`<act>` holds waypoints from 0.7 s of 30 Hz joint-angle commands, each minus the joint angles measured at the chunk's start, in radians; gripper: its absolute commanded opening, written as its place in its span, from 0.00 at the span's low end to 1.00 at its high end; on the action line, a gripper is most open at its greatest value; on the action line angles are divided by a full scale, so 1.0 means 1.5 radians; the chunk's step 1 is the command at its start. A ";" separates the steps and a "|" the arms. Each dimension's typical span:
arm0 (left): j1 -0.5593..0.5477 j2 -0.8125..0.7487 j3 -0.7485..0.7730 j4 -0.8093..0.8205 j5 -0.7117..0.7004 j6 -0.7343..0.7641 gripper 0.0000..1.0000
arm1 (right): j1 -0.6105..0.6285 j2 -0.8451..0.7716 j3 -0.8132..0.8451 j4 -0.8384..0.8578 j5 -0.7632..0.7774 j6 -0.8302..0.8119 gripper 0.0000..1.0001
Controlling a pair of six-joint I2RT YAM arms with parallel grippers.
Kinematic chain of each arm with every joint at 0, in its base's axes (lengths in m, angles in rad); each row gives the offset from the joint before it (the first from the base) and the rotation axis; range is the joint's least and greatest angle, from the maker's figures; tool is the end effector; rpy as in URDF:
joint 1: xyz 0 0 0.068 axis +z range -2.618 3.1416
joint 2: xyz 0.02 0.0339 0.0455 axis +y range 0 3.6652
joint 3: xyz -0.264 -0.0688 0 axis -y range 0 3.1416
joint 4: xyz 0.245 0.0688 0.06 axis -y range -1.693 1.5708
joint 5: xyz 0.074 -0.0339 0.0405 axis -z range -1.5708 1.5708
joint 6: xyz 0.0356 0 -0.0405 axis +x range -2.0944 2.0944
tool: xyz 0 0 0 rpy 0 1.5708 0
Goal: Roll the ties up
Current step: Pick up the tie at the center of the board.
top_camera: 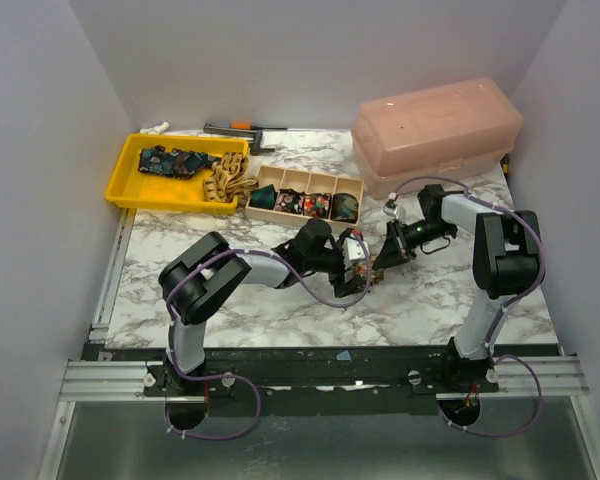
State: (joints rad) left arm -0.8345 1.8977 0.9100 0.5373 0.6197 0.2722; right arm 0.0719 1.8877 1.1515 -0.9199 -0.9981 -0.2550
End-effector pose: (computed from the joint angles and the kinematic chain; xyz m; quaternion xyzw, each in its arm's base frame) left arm 0.2415 -0.2973 0.1472 0.5619 0.6013 -0.3886 0.4145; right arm 0.3132 0.0526 0.1514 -0.1226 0.8689 0.4796 0.0064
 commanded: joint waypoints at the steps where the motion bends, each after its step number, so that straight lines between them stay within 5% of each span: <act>1: -0.019 0.014 0.022 0.026 -0.022 0.003 0.98 | 0.010 -0.013 0.008 -0.034 -0.049 -0.024 0.00; 6: -0.023 0.010 0.021 -0.001 -0.035 0.042 0.83 | 0.011 -0.013 0.016 -0.064 -0.052 -0.044 0.00; 9: -0.024 0.016 0.009 0.011 -0.071 0.058 0.98 | 0.012 -0.015 0.010 -0.071 -0.049 -0.054 0.00; 14: -0.025 0.009 -0.014 0.026 -0.035 0.105 0.97 | 0.016 -0.019 0.006 -0.078 -0.056 -0.058 0.00; 21: -0.025 -0.008 0.006 -0.010 -0.018 0.082 0.39 | 0.024 -0.018 0.005 -0.079 -0.049 -0.055 0.00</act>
State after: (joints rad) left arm -0.8700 1.9041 0.9062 0.5224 0.5732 0.3935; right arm 0.0967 1.8866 1.1545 -0.9951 -1.0393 -0.3233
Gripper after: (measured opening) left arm 0.559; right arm 0.040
